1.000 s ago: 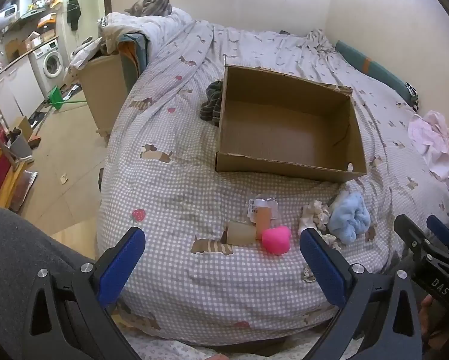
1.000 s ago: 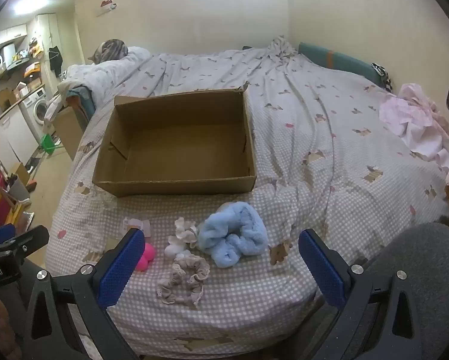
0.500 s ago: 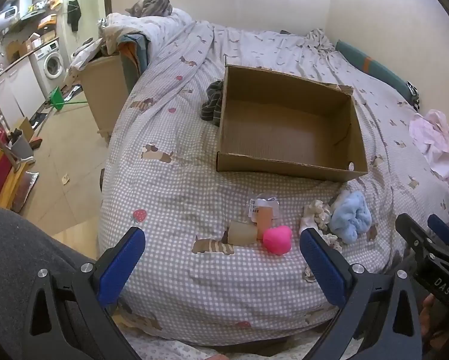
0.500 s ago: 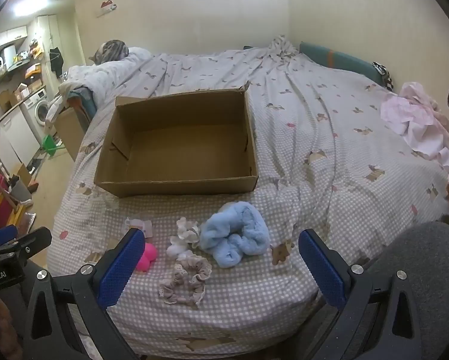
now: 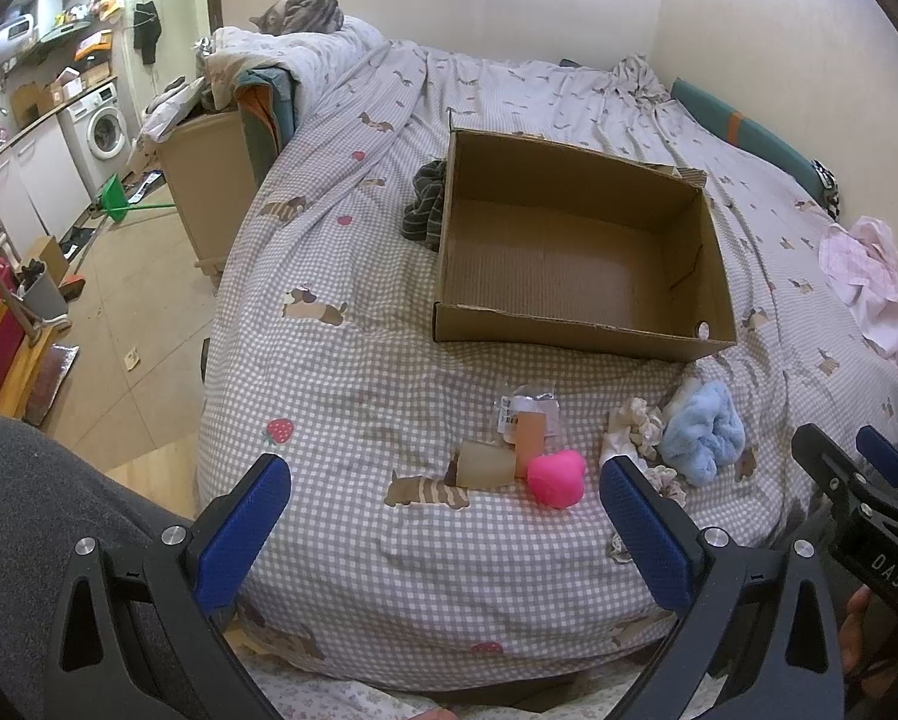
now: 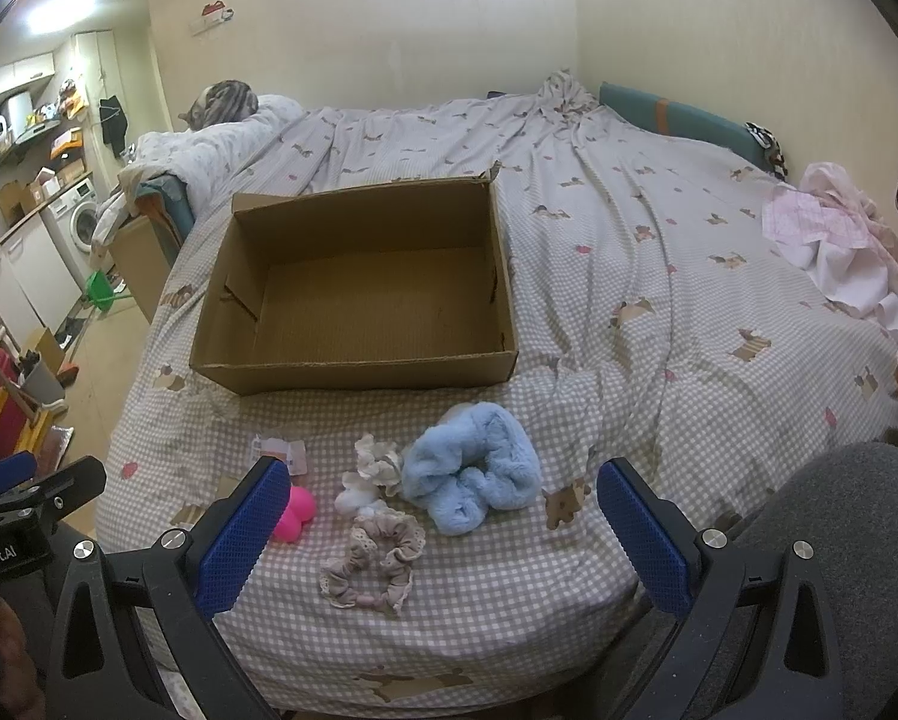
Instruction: Organize soft objects
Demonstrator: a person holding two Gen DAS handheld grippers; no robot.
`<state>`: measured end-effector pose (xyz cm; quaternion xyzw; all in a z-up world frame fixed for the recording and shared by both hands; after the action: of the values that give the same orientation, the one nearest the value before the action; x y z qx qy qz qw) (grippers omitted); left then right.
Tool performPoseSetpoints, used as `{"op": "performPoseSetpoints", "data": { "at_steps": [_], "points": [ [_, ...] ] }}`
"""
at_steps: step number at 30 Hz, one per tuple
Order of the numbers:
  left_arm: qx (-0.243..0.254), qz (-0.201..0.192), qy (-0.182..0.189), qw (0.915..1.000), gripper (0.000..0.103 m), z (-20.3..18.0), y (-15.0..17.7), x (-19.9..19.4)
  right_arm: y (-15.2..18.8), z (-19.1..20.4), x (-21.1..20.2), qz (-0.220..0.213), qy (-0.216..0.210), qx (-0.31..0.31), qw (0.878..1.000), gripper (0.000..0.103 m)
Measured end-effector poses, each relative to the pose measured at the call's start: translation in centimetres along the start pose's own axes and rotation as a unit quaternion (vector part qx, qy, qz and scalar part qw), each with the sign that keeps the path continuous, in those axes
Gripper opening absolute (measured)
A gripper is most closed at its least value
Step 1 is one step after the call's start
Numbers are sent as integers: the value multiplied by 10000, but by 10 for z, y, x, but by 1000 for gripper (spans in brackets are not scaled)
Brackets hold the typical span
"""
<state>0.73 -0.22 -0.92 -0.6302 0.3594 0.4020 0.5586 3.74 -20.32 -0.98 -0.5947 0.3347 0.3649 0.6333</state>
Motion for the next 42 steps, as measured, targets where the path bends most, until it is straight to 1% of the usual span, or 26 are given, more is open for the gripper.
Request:
{"op": "performPoseSetpoints", "data": {
  "at_steps": [42],
  "points": [
    [-22,82,-6,10000,103,4,2,6,0,3,2,47,-38,8,10000,103]
  ]
}}
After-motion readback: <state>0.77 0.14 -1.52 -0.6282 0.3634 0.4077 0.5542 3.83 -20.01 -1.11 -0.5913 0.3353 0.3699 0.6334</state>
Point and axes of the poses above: each gripper's, at about its wrist camera, not at the fingertips, and x roughly the way its jaws point, z to its left, y to its underside, the point moved 1 cm from there along x, roughly the way its jaws point, and after that the axes turned 13 degrees about z, right-handed, at the moved point
